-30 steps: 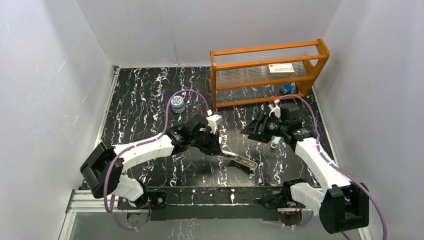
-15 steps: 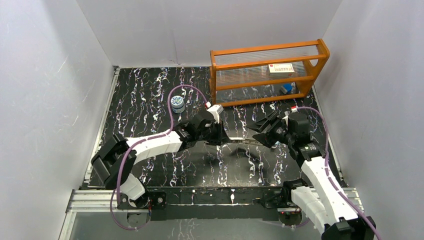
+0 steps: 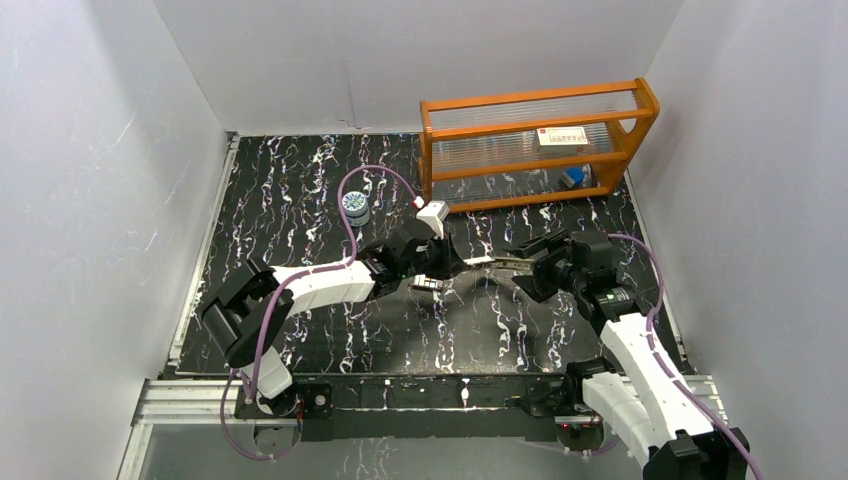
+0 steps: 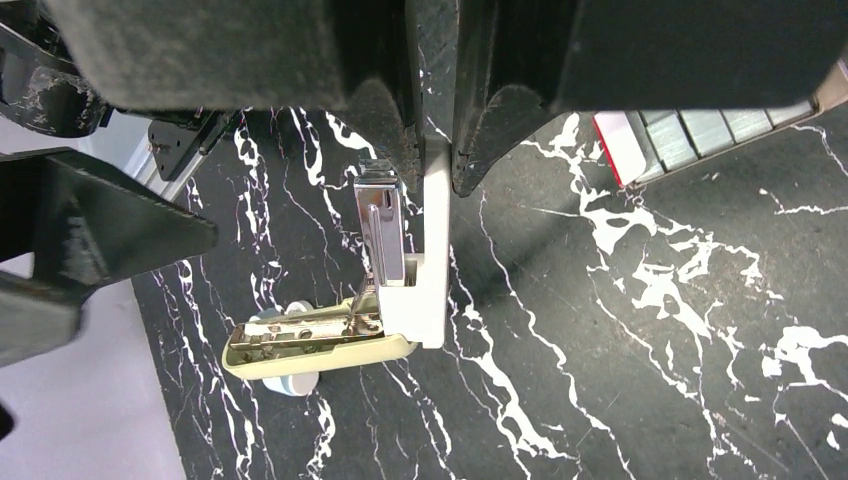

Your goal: Load the staples into the stapler

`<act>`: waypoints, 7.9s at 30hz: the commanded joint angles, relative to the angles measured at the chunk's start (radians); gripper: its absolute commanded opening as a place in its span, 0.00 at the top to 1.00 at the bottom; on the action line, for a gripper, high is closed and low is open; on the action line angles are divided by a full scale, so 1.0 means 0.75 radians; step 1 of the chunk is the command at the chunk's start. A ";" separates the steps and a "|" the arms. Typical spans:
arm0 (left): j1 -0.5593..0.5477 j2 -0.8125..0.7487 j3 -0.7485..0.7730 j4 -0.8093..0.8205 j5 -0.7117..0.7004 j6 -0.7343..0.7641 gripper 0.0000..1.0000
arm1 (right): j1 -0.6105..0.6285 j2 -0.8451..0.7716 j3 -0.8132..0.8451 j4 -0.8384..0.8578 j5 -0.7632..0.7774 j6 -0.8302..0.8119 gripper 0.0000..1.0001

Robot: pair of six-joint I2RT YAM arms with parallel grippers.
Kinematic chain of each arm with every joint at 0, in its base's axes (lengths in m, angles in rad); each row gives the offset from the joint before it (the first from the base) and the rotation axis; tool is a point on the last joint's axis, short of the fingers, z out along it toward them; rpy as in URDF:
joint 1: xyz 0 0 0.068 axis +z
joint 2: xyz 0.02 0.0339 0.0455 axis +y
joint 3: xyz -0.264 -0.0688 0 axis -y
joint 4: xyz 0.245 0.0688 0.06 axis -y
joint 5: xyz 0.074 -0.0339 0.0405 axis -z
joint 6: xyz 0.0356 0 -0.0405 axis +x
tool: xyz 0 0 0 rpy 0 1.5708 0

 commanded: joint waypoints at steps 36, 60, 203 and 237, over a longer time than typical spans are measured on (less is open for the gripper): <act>0.001 -0.101 -0.114 0.285 -0.013 0.077 1.00 | 0.241 0.411 -0.031 0.395 0.375 0.117 0.26; 0.001 -0.165 -0.213 0.422 0.127 0.108 1.00 | 0.244 0.508 -0.030 0.453 0.307 0.114 0.34; 0.070 -0.416 -0.195 -0.561 -0.379 0.046 0.12 | 0.691 0.987 0.470 -0.273 0.960 -0.330 0.46; 0.118 -0.370 -0.190 -0.602 -0.356 0.015 0.12 | 0.629 1.248 0.696 0.129 0.718 -1.138 0.68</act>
